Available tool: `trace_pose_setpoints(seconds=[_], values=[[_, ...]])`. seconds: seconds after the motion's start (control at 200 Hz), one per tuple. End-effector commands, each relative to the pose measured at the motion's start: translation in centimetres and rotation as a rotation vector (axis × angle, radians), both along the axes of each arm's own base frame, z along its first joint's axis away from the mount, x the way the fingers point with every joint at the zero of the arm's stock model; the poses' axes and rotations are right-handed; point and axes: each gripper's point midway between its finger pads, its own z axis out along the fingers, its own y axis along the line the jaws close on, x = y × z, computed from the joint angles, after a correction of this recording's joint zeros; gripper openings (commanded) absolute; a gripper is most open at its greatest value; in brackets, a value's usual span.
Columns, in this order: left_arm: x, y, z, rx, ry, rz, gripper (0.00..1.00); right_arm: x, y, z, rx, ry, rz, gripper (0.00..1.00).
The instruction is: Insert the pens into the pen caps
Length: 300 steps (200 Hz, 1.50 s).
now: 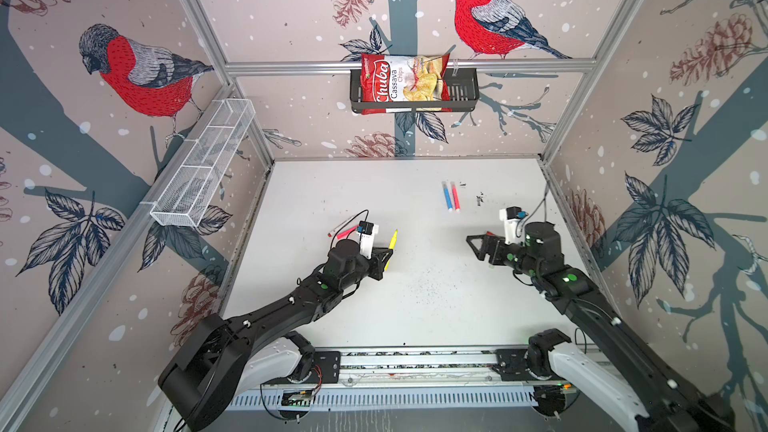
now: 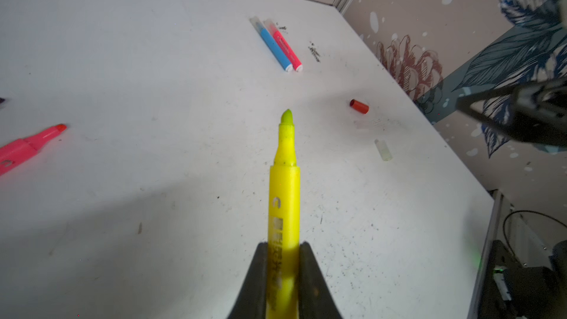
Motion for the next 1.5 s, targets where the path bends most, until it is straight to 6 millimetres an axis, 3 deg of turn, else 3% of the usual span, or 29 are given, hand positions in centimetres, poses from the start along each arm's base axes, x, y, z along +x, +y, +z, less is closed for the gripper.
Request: trace_pose_setpoints(seconds=[0.0,0.095,0.28,0.455,0.475,0.6,0.69,1.061,1.181,1.296,1.496], values=[[-0.5,-1.4,3.5,-0.102,-0.089,-0.037,0.17,-1.0,5.5,3.1,0.121,-0.082,0.15,0.9],[-1.2,-2.0,4.2,-0.118,-0.105,-0.047,0.17,-1.5,8.7,3.4,0.119,-0.088,0.218,0.9],[-2.4,-2.7,4.7,-0.138,-0.121,-0.057,0.17,-1.1,12.6,3.3,0.153,-0.036,0.307,0.8],[-3.3,-3.0,5.0,-0.151,-0.123,-0.067,0.17,-1.7,15.0,3.8,0.207,-0.034,0.359,0.7],[-3.4,-3.0,4.9,-0.151,-0.122,-0.066,0.17,-1.7,15.4,2.9,0.199,-0.013,0.364,0.69],[-3.7,-3.0,4.6,-0.157,-0.117,-0.067,0.17,-2.3,16.7,2.8,0.221,-0.004,0.391,0.65],[-3.8,-3.0,4.6,-0.159,-0.116,-0.068,0.17,-2.5,17.2,2.6,0.227,0.001,0.392,0.59],[-4.0,-3.6,4.7,-0.17,-0.115,-0.091,0.17,-2.0,17.6,2.4,0.236,0.013,0.368,0.12],[-4.1,-3.8,4.7,-0.169,-0.112,-0.102,0.2,-1.9,17.5,2.6,0.237,0.005,0.361,0.09],[-3.9,-3.7,4.6,-0.156,-0.107,-0.092,0.39,-1.9,17.4,2.7,0.236,0.001,0.357,0.08],[-3.8,-4.1,3.9,-0.136,-0.08,-0.097,0.39,-2.1,17.2,3.4,0.253,-0.02,0.361,0.08]])
